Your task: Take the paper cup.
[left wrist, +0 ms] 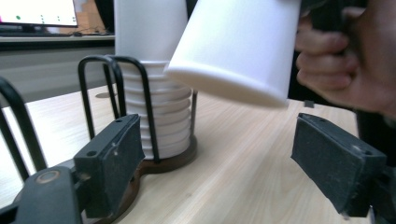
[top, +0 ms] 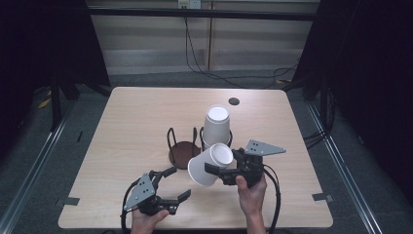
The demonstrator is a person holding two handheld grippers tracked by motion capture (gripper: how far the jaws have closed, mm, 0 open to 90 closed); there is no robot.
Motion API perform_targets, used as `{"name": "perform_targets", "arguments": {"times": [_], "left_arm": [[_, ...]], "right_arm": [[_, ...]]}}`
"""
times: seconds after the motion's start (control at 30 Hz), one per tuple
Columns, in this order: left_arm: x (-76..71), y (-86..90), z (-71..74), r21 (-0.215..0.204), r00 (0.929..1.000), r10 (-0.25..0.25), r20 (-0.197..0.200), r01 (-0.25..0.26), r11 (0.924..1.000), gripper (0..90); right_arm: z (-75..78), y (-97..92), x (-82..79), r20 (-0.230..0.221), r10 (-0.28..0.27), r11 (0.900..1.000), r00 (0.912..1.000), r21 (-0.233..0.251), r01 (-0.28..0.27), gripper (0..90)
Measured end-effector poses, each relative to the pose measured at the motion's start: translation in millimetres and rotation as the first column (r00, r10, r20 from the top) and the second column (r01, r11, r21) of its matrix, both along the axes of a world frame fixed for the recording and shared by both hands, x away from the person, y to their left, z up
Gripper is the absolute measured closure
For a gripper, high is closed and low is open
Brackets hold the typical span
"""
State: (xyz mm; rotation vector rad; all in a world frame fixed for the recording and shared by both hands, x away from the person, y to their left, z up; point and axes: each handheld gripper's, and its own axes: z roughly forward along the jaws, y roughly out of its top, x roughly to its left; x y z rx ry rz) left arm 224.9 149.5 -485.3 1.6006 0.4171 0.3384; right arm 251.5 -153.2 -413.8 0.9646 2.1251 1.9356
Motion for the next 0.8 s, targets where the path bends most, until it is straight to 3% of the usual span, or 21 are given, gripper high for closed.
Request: {"name": "perform_targets", "arguments": {"times": [0.17,0.43,0.6,0.7,0.8], "left_arm": [[2.9,0.0,0.3,-0.017,0.9998,-0.017,-0.009,0.017,0.9997,15.8],[6.7,-7.5,3.7,0.0,0.9962,-0.086,0.015,0.086,0.9963,15.8],[10.5,-9.2,1.6,0.006,0.9959,-0.091,-0.006,0.091,0.9959,15.5],[13.6,-10.8,0.1,-0.009,0.9926,-0.121,-0.014,0.121,0.9926,15.5],[15.0,-13.1,-1.3,0.014,0.9918,-0.126,-0.02,0.127,0.9918,15.0]], "right_arm": [[-11.8,0.2,0.3,-0.025,0.007,1.0,0.9997,0.005,-0.007,23.0],[-20.1,3.9,-1.4,-0.04,0.034,0.9994,0.9986,0.01,-0.034,23.1],[-24.1,8.4,-2.2,-0.05,0.055,0.9985,0.9973,0.005,-0.054,23.2],[-25.8,12.0,-2.4,-0.055,0.073,0.9974,0.9958,0.003,-0.073,23.2],[-27.0,14.7,-2.5,-0.058,0.087,0.9962,0.9945,0.006,-0.086,23.3]]}}
